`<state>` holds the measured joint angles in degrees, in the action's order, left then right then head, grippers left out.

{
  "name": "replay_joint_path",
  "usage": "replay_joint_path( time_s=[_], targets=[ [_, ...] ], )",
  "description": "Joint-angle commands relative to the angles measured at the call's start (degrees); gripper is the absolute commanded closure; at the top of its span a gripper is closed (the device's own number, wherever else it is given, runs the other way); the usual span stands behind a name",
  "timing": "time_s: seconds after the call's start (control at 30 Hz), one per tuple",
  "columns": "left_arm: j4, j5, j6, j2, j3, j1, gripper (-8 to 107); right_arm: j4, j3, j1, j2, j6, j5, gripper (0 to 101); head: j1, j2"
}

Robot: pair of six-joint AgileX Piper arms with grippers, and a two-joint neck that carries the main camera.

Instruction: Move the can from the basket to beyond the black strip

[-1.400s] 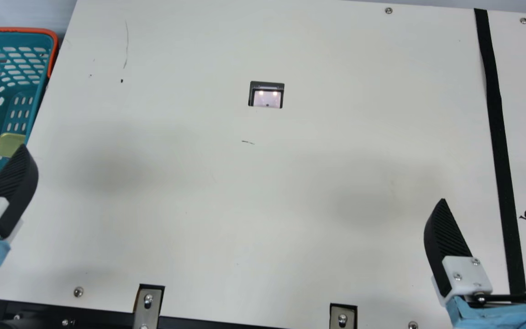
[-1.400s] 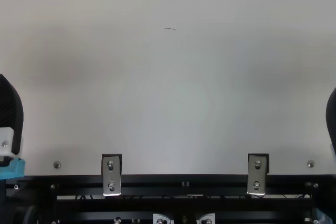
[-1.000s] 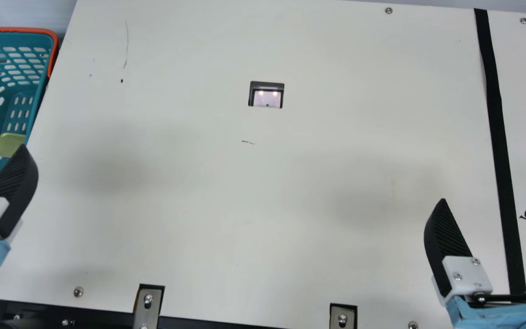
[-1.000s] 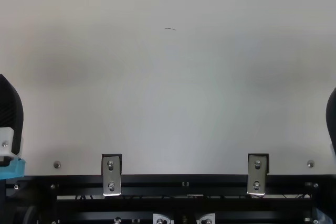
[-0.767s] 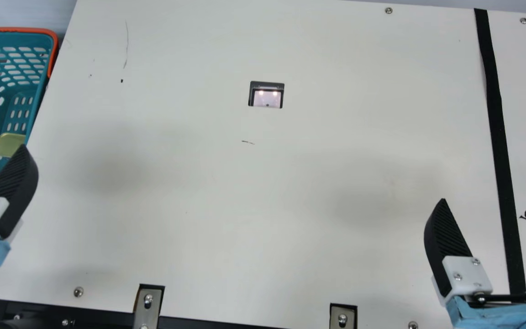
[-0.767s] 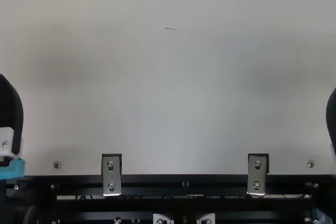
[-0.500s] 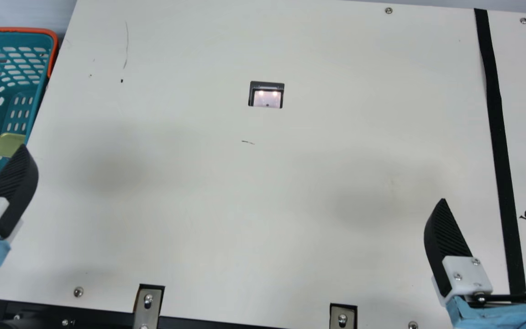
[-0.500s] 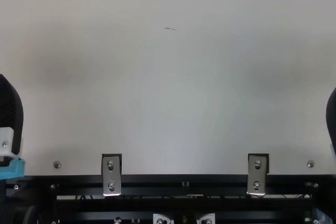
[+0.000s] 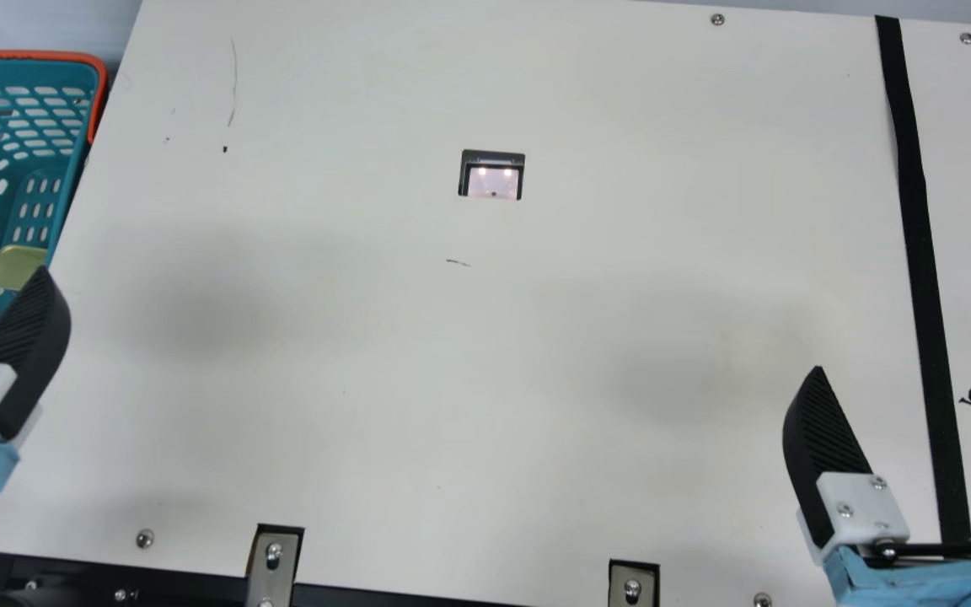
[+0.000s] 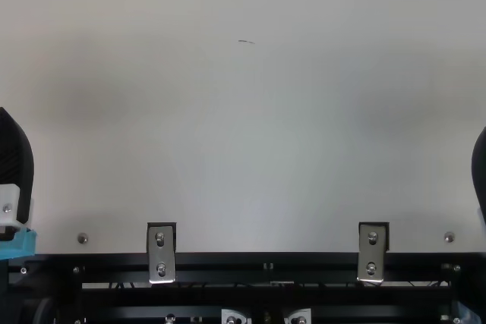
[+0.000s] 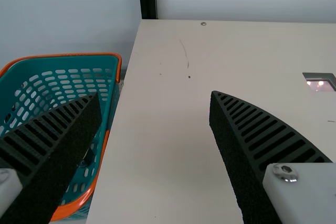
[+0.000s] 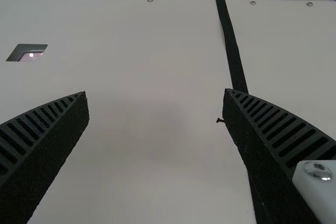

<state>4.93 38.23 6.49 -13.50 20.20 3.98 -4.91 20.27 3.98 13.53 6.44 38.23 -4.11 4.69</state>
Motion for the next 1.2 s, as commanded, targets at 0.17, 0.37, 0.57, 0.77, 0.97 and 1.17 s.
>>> replay_joint_path(
  time_s=[0.17,0.37,0.57,0.77,0.97,1.17],
  targets=[
    [0.00,0.00,0.00,0.00,0.00,0.00,9,0.00,0.00,0.00,0.00,0.00,0.00,0,0.53,0.33],
    [0.00,0.00,0.00,0.00,0.00,0.00,9,0.00,0.00,0.00,0.00,0.00,0.00,0,0.53,0.33],
    [0.00,0.00,0.00,0.00,0.00,0.00,9,0.00,0.00,0.00,0.00,0.00,0.00,0,0.53,0.33],
    [0.00,0.00,0.00,0.00,0.00,0.00,9,0.00,0.00,0.00,0.00,0.00,0.00,0,0.53,0.33],
    [0.00,0.00,0.00,0.00,0.00,0.00,9,0.00,0.00,0.00,0.00,0.00,0.00,0,0.51,0.34],
    [0.00,0.00,0.00,0.00,0.00,0.00,9,0.00,0.00,0.00,0.00,0.00,0.00,0,0.51,1.07]
  ],
)
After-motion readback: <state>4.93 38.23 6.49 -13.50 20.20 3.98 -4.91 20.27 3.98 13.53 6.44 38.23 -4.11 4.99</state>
